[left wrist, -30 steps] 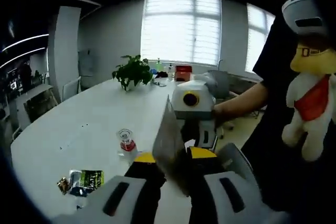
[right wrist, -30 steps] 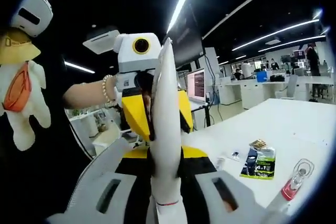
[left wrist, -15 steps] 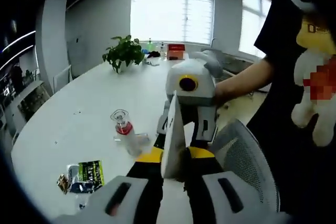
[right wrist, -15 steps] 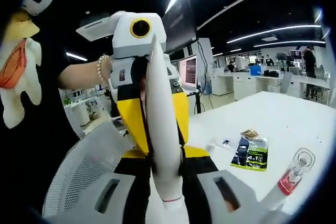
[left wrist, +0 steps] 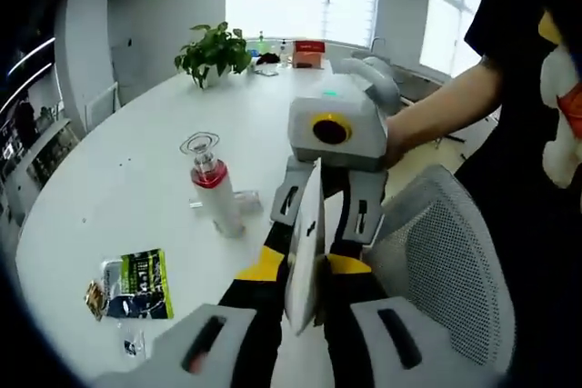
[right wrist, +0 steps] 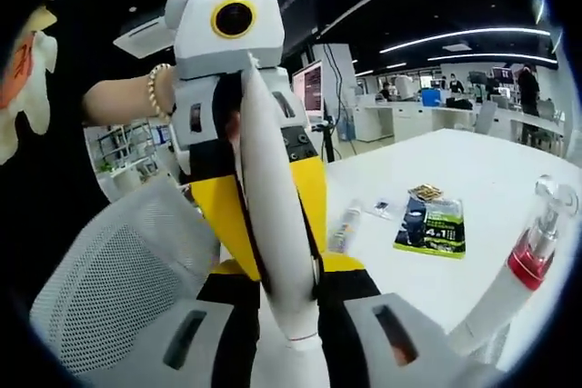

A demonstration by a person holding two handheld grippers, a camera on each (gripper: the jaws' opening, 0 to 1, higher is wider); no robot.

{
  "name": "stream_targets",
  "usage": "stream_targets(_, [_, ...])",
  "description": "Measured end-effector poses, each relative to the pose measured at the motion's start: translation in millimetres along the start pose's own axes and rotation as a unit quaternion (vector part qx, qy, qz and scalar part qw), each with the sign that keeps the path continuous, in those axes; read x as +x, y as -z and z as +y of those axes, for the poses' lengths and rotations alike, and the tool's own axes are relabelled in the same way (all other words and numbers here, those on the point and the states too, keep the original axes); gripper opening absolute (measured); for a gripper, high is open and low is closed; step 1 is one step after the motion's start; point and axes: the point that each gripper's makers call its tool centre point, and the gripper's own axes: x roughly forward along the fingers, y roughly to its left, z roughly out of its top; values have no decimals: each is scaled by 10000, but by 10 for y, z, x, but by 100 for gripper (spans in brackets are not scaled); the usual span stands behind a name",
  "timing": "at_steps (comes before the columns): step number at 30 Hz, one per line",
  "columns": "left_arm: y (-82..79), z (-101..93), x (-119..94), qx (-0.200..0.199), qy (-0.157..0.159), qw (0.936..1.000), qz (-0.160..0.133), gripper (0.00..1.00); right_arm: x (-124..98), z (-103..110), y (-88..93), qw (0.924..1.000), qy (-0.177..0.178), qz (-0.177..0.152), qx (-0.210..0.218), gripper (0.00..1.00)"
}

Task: Arrange the skincare products in the storage area until every visible bottle or jar stands upright without overlapping.

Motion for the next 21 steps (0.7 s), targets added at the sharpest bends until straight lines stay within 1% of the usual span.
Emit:
stream_targets(5, [111,41,88,-19,-24,10000,85,16,60,-34,115,9999,22,113,-60,23])
stream_targets(11, [187,70,149,-53,-59,9999,106,16,96,-68,199,9997,39,192,-150,23])
stream_targets(16, [225,74,205,-32,-97,9998,148,16,118,-93,255,9993,88,276,-228,23])
stream_targets(18, [205,97,200,-15,-116,9999,113,16,114,-117,240,9995,144,207,-184,23])
stream_targets(21, [189,108,206,74,-104,9999,108,16,105,-148,237,9993,200,201,-246,24])
